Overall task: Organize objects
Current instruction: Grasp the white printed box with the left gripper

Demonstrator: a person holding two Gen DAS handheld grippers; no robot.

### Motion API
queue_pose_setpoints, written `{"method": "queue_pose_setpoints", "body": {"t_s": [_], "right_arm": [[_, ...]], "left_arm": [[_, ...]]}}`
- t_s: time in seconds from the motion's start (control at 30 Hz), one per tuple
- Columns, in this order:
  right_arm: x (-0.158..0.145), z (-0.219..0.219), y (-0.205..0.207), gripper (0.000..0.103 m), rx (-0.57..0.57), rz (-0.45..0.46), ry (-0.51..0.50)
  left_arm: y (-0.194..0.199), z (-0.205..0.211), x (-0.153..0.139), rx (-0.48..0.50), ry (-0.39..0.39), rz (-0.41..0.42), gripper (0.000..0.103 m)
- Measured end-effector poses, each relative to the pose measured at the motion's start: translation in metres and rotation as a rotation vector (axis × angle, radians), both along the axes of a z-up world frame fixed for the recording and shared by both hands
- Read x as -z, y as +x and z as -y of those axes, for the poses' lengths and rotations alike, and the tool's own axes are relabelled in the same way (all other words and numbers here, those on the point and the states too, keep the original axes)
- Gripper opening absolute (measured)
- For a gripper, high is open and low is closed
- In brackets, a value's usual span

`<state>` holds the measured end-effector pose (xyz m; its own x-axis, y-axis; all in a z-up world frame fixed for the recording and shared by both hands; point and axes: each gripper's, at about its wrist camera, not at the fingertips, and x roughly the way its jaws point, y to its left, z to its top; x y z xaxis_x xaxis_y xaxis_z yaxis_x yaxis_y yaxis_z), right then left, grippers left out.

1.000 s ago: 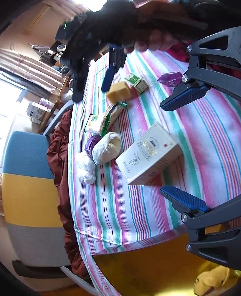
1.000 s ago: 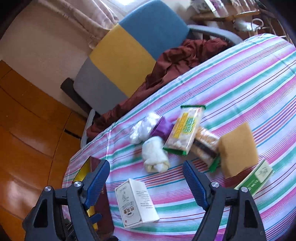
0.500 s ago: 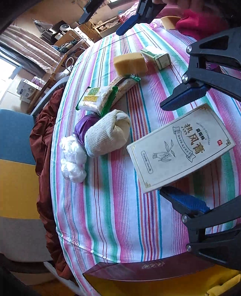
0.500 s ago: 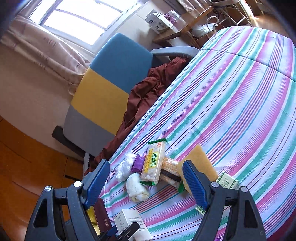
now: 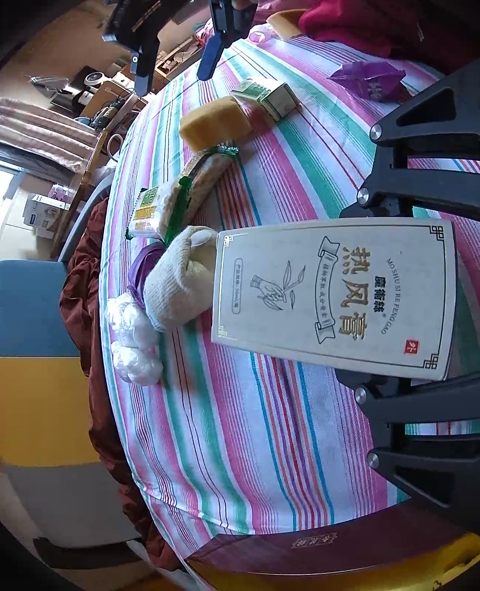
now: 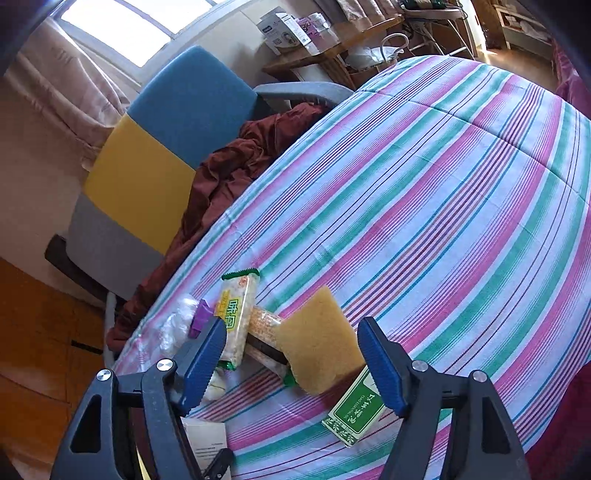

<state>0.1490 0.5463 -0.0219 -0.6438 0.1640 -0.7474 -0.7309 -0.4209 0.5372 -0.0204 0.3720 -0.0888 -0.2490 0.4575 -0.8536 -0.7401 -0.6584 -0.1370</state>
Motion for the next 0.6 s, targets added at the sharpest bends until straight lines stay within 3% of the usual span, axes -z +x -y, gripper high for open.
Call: {"method": "queue_pose_setpoints", "body": {"t_s": [0.2, 0.37, 0.4, 0.47, 0.6], "right_arm": [[0.001, 0.002, -0.001, 0.076, -0.026, 0.057, 0.036], [0.023, -0.001, 0.007, 0.076, 0.013, 0.219, -0.019], [0.025, -0.003, 0.011, 0.076, 0.033, 0.226, -0.032], [0.026, -0.007, 0.019, 0.076, 0.064, 0.225, -0.041], [0.027, -0.004, 0.017, 0.076, 0.048, 0.245, -0.042]], "left_arm": [[-0.009, 0.007, 0.000, -0.004, 0.057, 0.057, 0.053], [-0.011, 0.008, -0.006, -0.024, 0.067, 0.099, 0.057], [-0.010, 0.009, -0.008, -0.031, 0.064, 0.096, 0.066], [-0.007, 0.011, -0.015, -0.039, 0.066, 0.045, 0.073], [-0.009, 0.011, -0.021, -0.034, 0.077, 0.021, 0.074]]}}
